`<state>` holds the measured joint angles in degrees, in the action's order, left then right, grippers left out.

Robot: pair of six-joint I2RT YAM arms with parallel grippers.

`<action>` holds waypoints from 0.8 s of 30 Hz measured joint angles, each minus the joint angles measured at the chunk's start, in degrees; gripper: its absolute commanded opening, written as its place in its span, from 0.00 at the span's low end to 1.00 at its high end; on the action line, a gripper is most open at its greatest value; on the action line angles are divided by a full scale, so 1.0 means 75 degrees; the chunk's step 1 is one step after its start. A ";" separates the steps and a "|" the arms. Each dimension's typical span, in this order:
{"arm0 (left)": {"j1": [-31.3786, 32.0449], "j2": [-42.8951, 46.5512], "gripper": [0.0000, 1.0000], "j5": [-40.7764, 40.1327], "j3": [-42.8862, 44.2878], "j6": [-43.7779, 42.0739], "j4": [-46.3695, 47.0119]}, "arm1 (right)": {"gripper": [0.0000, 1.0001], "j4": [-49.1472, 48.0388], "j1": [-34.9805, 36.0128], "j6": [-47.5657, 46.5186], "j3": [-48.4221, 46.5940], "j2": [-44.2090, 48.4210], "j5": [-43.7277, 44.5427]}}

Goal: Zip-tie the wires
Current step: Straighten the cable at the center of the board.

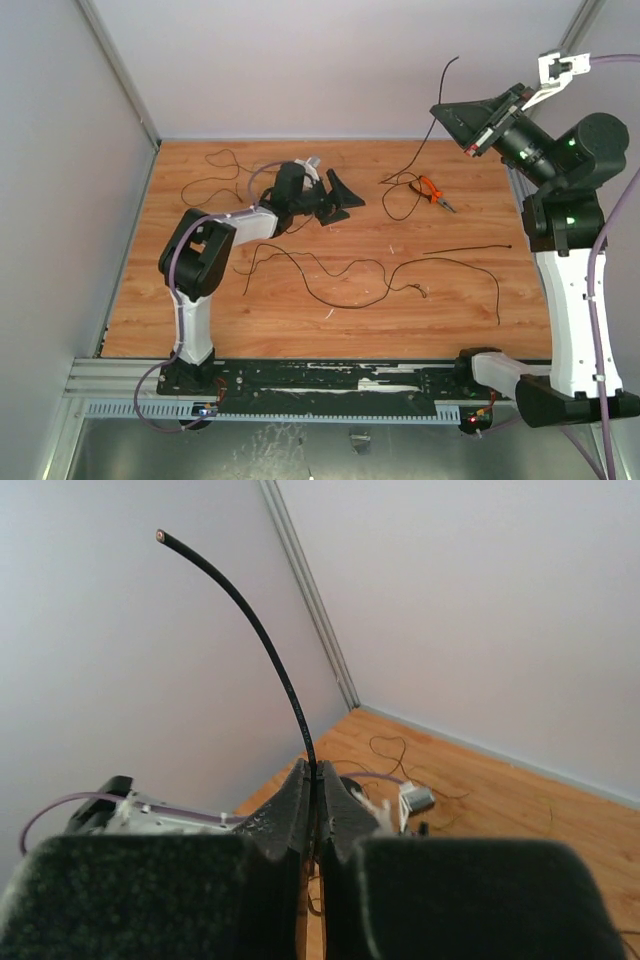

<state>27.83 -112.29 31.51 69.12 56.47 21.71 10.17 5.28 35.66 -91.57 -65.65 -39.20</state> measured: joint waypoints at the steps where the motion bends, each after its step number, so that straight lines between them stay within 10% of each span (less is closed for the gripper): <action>1: 0.0055 -0.0143 0.86 0.0006 0.0079 0.0204 0.0055 | 0.00 0.0003 0.0000 0.0006 -0.0047 0.0055 -0.0009; 24: 0.1434 -0.1851 0.86 -0.1326 0.1381 0.2425 0.0968 | 0.00 -0.0796 0.0000 0.0487 -0.0329 0.0568 -0.0708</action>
<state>38.59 -126.17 21.56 79.48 74.65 28.97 4.21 5.28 39.31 -94.04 -61.39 -44.51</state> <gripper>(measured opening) 0.865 0.009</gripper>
